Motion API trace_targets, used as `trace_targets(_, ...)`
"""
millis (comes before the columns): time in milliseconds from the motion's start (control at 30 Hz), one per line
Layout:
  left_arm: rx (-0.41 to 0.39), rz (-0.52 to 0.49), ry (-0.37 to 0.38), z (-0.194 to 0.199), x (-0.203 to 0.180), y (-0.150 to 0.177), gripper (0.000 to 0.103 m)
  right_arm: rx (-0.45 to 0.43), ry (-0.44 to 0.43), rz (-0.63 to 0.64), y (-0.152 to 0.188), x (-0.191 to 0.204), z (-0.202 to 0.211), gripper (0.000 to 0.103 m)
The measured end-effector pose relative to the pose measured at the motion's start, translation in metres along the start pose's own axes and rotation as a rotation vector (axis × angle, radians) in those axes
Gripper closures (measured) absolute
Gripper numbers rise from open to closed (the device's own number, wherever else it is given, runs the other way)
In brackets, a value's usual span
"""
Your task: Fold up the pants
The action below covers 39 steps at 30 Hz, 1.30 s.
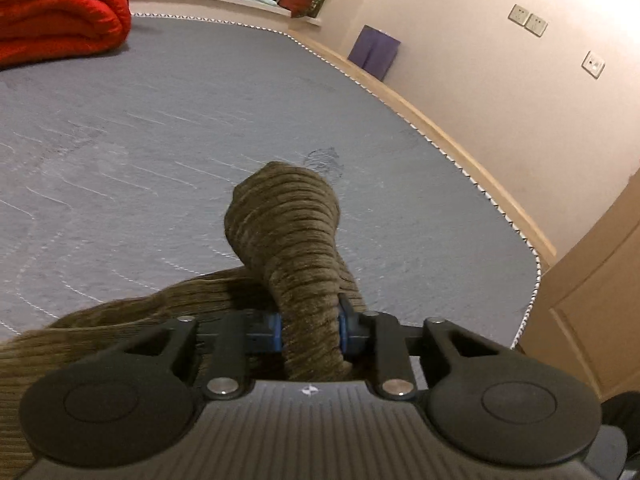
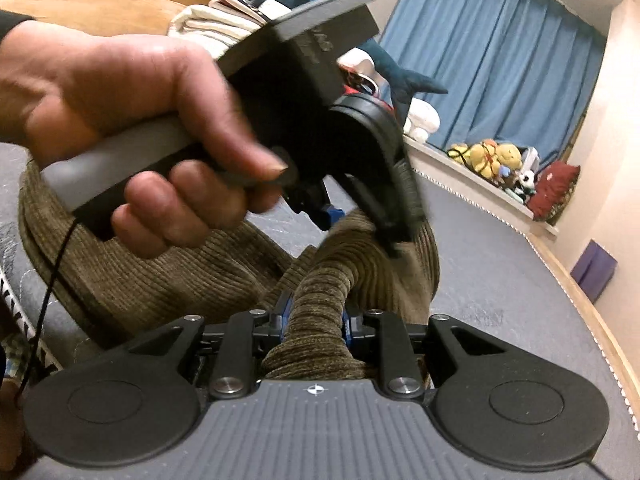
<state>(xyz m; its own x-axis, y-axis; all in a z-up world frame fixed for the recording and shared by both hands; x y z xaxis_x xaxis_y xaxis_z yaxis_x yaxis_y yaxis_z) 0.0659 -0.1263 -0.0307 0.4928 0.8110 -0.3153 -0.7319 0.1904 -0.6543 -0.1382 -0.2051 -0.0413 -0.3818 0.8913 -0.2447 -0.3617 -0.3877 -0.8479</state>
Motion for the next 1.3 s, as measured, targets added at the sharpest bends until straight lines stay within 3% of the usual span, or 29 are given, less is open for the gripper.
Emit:
trace_targets(67,-0.010,0.001,-0.009,0.008,0.006,0.000,0.080,-0.011,-0.028,-0.036,-0.008,0.001,0.003,0.063)
trace_targets(100,-0.018,0.003,-0.009,0.014,0.010,0.001,0.080,-0.018,-0.048,-0.047,-0.011,0.003,0.006,0.052)
trace_targets(167,-0.036,0.011,-0.012,0.027,0.020,-0.001,0.081,-0.050,-0.132,-0.099,-0.022,0.001,0.013,0.045)
trace_targets(267,-0.063,0.035,-0.018,0.053,0.043,-0.001,0.081,-0.129,-0.301,-0.223,-0.040,-0.011,0.029,0.042)
trace_targets(333,-0.083,0.056,-0.023,0.076,0.064,0.001,0.082,-0.199,-0.406,-0.312,-0.052,-0.023,0.038,0.035)
trace_targets(400,-0.105,0.071,-0.035,0.099,0.086,0.006,0.082,-0.253,-0.468,-0.397,-0.062,-0.039,0.041,0.025)
trace_targets(500,-0.142,0.101,-0.070,0.140,0.122,0.017,0.082,-0.267,-0.485,-0.510,-0.070,-0.065,0.029,0.024)
trace_targets(633,-0.165,0.176,-0.179,0.192,0.180,0.040,0.083,-0.157,-0.409,-0.644,-0.072,-0.085,-0.019,0.021)
trace_targets(833,-0.033,0.357,-0.334,0.217,0.255,0.077,0.078,0.162,-0.405,-0.838,-0.038,-0.071,-0.109,0.021)
trace_targets(933,-0.008,0.407,-0.382,0.222,0.273,0.086,0.058,0.286,-0.410,-0.919,-0.020,-0.061,-0.140,0.021)
trace_targets(1000,-0.004,0.427,-0.415,0.227,0.281,0.087,0.016,0.333,-0.405,-0.955,-0.011,-0.054,-0.153,0.021)
trace_targets(1100,0.006,0.478,-0.383,0.226,0.292,0.091,0.010,0.369,-0.436,-0.964,-0.007,-0.048,-0.166,0.018)
trace_targets(1300,0.122,0.525,-0.312,0.194,0.306,0.107,0.003,0.393,-0.510,-0.922,-0.010,-0.036,-0.180,0.015)
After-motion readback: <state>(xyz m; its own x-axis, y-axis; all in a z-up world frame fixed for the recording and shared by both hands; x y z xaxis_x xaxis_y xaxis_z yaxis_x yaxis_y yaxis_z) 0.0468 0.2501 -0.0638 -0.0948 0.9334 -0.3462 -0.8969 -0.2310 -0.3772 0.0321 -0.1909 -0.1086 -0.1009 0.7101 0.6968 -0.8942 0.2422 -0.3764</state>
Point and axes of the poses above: each gripper's, at about its wrist camera, not at the fingertips, and z roughly against the way its jaws point, x to its left, y to its underside, the point moved 1 cm from there along -z, roughly the way its jaws point, and after that the axes turned 3 degrees about -y, right-handed, at the moved point
